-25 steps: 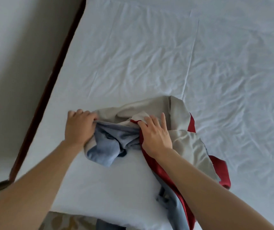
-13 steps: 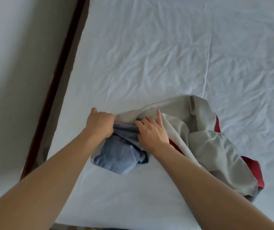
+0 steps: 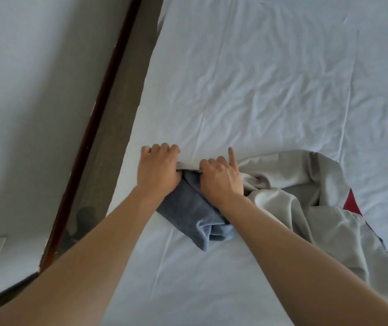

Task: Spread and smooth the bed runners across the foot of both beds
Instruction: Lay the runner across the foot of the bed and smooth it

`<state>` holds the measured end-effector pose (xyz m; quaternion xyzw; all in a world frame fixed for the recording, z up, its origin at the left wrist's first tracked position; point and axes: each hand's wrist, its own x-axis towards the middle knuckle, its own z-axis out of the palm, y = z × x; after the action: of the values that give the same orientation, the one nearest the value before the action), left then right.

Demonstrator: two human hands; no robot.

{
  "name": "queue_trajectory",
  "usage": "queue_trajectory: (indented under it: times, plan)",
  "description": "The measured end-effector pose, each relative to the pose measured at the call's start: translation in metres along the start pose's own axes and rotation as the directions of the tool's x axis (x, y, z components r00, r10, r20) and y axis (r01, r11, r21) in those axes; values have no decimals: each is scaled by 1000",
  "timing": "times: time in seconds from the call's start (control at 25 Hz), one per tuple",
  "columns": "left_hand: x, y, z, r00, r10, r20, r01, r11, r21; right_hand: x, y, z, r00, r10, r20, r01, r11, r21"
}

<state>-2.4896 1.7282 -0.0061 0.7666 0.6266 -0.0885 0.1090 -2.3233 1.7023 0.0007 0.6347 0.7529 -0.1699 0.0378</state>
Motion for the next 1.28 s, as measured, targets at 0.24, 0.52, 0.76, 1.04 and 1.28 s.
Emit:
queue_trajectory:
  times: [0.24, 0.52, 0.76, 1.04, 1.28]
  plan:
    - [-53, -43, 31, 926, -355, 130, 377, 844, -382, 27, -10, 2, 998, -20, 62, 15, 998, 69]
    - [38, -62, 0, 906, -382, -182, 277, 861, -427, 89, -20, 1, 999, 18, -30, -20, 998, -62]
    - [-5, -5, 32, 839, -411, 357, 544, 617, -569, 92, -4, -2, 999, 21, -29, -23, 998, -57]
    - [-21, 5, 35, 848, -478, 229, 516, 646, -562, 98, -39, 20, 743, -629, 230, 668, 679, -304]
    - [-49, 17, 43, 716, -335, 612, 697, 378, -609, 127, -46, 16, 817, -546, 184, 559, 673, -484]
